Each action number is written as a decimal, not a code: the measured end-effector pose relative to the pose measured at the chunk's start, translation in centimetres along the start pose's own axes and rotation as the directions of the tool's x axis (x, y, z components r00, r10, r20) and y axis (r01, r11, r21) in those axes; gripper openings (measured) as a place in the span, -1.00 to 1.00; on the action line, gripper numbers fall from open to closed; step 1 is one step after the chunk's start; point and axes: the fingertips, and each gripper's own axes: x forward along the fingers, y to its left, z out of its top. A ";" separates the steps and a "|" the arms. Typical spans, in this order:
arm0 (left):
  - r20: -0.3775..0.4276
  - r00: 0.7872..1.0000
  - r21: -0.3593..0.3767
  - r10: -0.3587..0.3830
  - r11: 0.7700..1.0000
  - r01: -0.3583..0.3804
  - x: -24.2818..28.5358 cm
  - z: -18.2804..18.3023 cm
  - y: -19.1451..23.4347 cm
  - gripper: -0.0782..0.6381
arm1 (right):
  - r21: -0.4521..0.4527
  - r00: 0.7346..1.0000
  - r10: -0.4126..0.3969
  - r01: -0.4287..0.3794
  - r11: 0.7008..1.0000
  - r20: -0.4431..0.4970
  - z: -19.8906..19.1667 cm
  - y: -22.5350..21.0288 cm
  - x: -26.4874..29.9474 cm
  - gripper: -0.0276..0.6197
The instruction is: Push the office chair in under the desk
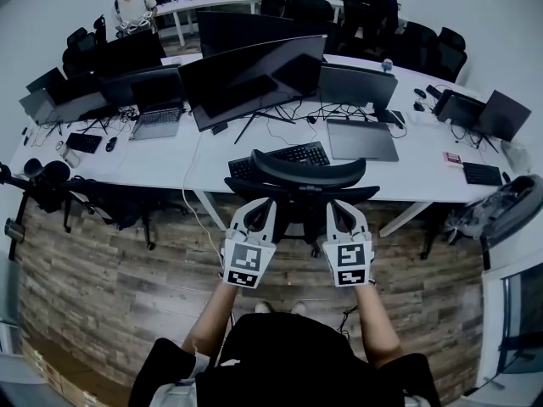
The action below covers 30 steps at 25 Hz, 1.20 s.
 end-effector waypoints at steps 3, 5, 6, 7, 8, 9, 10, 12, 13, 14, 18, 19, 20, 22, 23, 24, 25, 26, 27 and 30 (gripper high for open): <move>0.016 1.000 -0.019 -0.002 1.000 0.003 -0.2 0.6 -0.2 -0.74 | 0.006 1.000 0.003 -0.003 1.000 0.005 0.0 0.0 -0.3 -0.84; 0.034 0.999 -0.055 -0.010 0.998 0.012 -0.5 1.1 -0.3 -0.74 | 0.013 1.000 0.003 -0.003 1.000 0.007 0.0 -0.1 -0.5 -0.84; 0.041 0.999 -0.068 -0.012 0.998 0.015 -0.6 1.3 -0.3 -0.74 | 0.019 1.000 0.002 -0.002 1.000 0.007 0.0 -0.2 -0.5 -0.84; 0.046 0.999 -0.074 -0.010 0.997 0.013 -0.7 1.4 -0.2 -0.74 | 0.024 1.000 0.000 0.000 1.000 0.008 0.0 -0.2 -0.6 -0.84; 0.048 0.999 -0.074 -0.006 0.997 0.010 -0.8 1.5 -0.2 -0.74 | 0.025 1.000 -0.004 0.004 1.000 0.007 0.0 -0.3 -0.7 -0.84; 0.049 0.999 -0.069 -0.002 0.998 0.006 -0.9 1.6 -0.3 -0.74 | 0.023 1.000 -0.007 0.007 1.000 0.006 -0.1 -0.4 -0.8 -0.84; 0.049 0.999 -0.064 0.001 0.998 0.002 -0.9 1.7 -0.3 -0.74 | 0.021 1.000 -0.010 0.010 1.000 0.004 -0.2 -0.5 -0.9 -0.84; 0.048 0.999 -0.061 0.006 0.998 -0.003 -1.0 1.7 -0.4 -0.74 | 0.020 1.000 -0.011 0.011 1.000 0.001 -0.3 -0.5 -1.1 -0.84; 0.047 0.999 -0.060 0.007 0.998 -0.004 -1.1 1.7 -0.4 -0.74 | 0.020 1.000 -0.010 0.010 1.000 0.001 -0.4 -0.5 -1.1 -0.84; 0.046 0.999 -0.059 0.008 0.998 -0.005 -1.1 1.7 -0.5 -0.74 | 0.019 1.000 -0.009 0.009 1.000 0.001 -0.4 -0.4 -1.2 -0.84; 0.046 0.999 -0.050 0.012 0.999 -0.009 -1.2 2.0 -0.6 -0.74 | 0.016 1.000 -0.005 0.005 1.000 0.007 -0.2 -0.5 -1.5 -0.84; 0.046 0.999 -0.049 0.012 0.999 -0.010 -1.2 2.0 -0.7 -0.74 | 0.017 1.000 -0.005 0.004 1.000 0.008 -0.1 -0.6 -1.6 -0.84; 0.046 0.999 -0.049 0.013 0.999 -0.011 -1.2 2.0 -0.8 -0.74 | 0.018 1.000 -0.004 0.004 1.000 0.009 -0.1 -0.6 -1.7 -0.84; 0.047 0.999 -0.049 0.014 0.999 -0.011 -1.3 2.1 -0.8 -0.74 | 0.019 1.000 -0.003 0.002 1.000 0.013 0.0 -0.5 -1.8 -0.84; 0.047 0.999 -0.048 0.014 0.999 -0.012 -1.4 2.1 -0.8 -0.74 | 0.017 1.000 -0.002 0.002 1.000 0.015 0.1 -0.5 -1.9 -0.84; 0.048 0.999 -0.045 0.014 0.999 -0.012 -1.5 2.2 -0.8 -0.74 | 0.016 1.000 -0.001 0.001 1.000 0.017 0.1 -0.4 -1.9 -0.84; 0.048 0.999 -0.043 0.014 0.999 -0.012 -1.6 2.2 -0.9 -0.74 | 0.016 1.000 -0.002 0.001 1.000 0.018 0.2 -0.4 -2.0 -0.84; 0.050 0.999 -0.043 0.014 0.999 -0.012 -1.6 2.3 -0.9 -0.74 | 0.015 1.000 -0.003 0.002 1.000 0.020 0.3 -0.4 -2.1 -0.84; 0.050 0.999 -0.043 0.015 0.999 -0.013 -1.6 2.3 -0.9 -0.74 | 0.015 1.000 -0.003 0.003 1.000 0.021 0.3 -0.4 -2.1 -0.84; 0.047 0.999 -0.044 0.020 0.999 -0.018 -1.7 2.1 -1.0 -0.74 | 0.012 1.000 -0.001 0.001 1.000 0.021 0.1 -0.4 -2.3 -0.84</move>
